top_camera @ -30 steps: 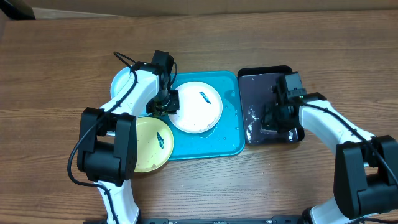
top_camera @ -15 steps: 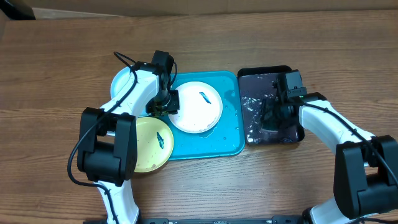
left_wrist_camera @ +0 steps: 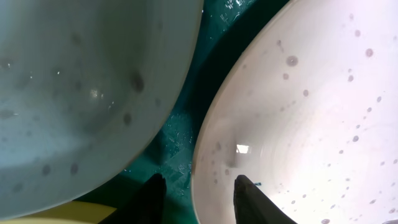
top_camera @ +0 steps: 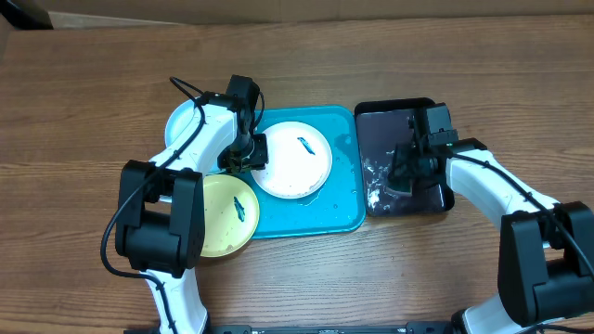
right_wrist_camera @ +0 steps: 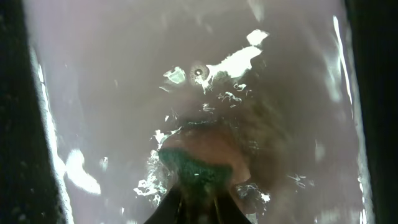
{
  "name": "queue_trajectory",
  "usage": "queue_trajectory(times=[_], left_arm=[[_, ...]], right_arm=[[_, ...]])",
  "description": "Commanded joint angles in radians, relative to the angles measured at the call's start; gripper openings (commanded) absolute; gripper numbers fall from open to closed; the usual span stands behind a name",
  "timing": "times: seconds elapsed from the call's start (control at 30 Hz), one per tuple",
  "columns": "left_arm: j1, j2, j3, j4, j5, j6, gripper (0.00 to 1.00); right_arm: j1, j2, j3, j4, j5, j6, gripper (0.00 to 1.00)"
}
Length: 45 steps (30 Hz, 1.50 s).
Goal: Clean dirty plates on tray and stack at the side
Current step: 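Dip and rub the held sponge in the black water tray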
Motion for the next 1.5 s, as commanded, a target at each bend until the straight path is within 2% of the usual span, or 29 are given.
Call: queue_trajectory(times=[0.0,0.07,0.13,0.2,0.27,0.37,0.5,0.73,1.07,1.47], left_arm=[[0.001,0.011,0.014,0.002,0.011,-0.003,0.39],[0.001,0.011,0.014,0.002,0.011,-0.003,0.39],[0.001,0.011,0.014,0.001,0.012,-0.003,0.39],[0.001,0.011,0.014,0.001,0.012,-0.003,0.39],[0.001,0.011,0.014,0.002,0.012,-0.004,0.39],[0.001,0.011,0.014,0.002,0.012,-0.004,0.39],[0.001,0.011,0.014,0.001,0.012,-0.004,0.39],[-0.002,0.011,0.014,0.002,0.012,-0.004,0.40],[-0.005,0.011,0.014,0.001,0.012,-0.004,0.41],[-0.005,0.011,0.014,0.000,0.012,-0.003,0.41]], right_arm=[[0.005,-0.005,0.027,0.003,0.009,0.009,0.32],[0.005,-0.006,0.063,-0.039,0.006,0.009,0.52],[0.005,-0.006,0.090,-0.088,0.006,0.008,0.58],[0.005,-0.006,0.107,-0.140,0.006,0.008,0.58],[0.005,-0.006,0.108,-0.189,-0.006,0.008,0.50],[0.005,-0.006,0.106,-0.225,-0.036,0.009,0.45],[0.007,-0.005,0.092,-0.242,-0.038,0.010,0.45],[0.011,-0.004,0.073,-0.221,-0.034,0.061,0.52],[0.023,-0.004,0.073,-0.213,-0.029,0.106,0.48],[0.113,-0.004,0.073,-0.218,0.170,0.146,0.47]])
